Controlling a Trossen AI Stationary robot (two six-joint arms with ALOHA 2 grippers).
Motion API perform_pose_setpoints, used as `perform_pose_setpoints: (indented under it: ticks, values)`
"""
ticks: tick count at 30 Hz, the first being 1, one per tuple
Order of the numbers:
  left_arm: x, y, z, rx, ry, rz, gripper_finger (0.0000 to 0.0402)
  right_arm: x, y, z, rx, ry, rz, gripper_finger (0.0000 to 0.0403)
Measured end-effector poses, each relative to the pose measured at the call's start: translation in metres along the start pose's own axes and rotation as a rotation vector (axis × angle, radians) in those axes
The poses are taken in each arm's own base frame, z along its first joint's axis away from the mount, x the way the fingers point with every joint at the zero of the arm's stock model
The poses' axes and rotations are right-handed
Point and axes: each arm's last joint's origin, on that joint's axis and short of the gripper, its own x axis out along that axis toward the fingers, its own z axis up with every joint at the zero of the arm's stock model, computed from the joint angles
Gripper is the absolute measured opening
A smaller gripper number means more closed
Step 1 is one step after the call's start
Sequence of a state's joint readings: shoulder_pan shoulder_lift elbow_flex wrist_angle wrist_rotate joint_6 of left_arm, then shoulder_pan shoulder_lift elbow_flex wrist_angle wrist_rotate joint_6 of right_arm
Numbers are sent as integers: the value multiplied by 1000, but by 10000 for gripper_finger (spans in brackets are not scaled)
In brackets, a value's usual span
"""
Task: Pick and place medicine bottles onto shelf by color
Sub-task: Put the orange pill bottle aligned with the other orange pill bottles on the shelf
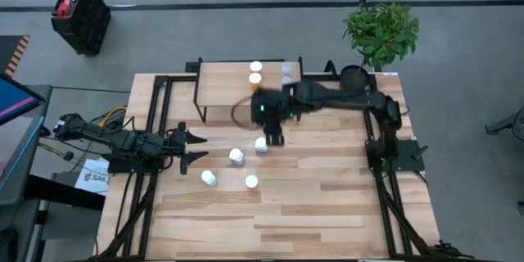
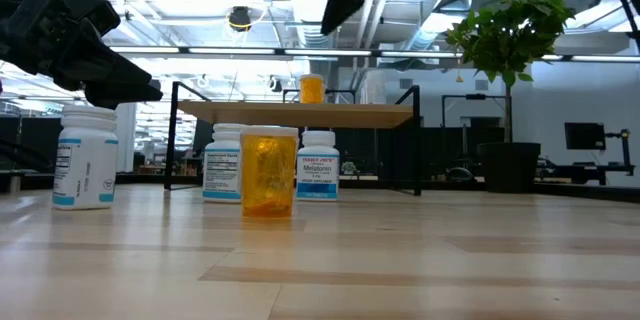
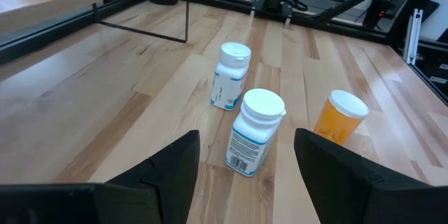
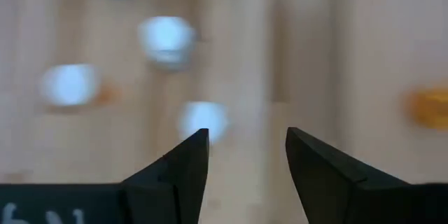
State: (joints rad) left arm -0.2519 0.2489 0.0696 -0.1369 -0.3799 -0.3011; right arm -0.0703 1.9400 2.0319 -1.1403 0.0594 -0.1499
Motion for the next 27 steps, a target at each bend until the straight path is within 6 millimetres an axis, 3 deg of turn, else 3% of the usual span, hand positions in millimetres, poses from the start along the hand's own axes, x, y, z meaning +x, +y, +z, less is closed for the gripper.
perform_pose_setpoints:
  ticks: [10,13,17,23,27]
  values:
    - [0,0,0,-1,0,0,222,3,96,26,-212,-206,134,211]
    - [0,0,0,-1,0,0,222,11,118,33,-195,-265,156,214]
    - [0,0,0,-2,-1,0,222,23,135,39,-125,-309,165,245]
    - [0,0,0,-2,6,-7,222,76,151,31,-99,-173,171,315]
    - [0,0,-1,-1,7,-7,222,103,157,26,-103,-114,169,337]
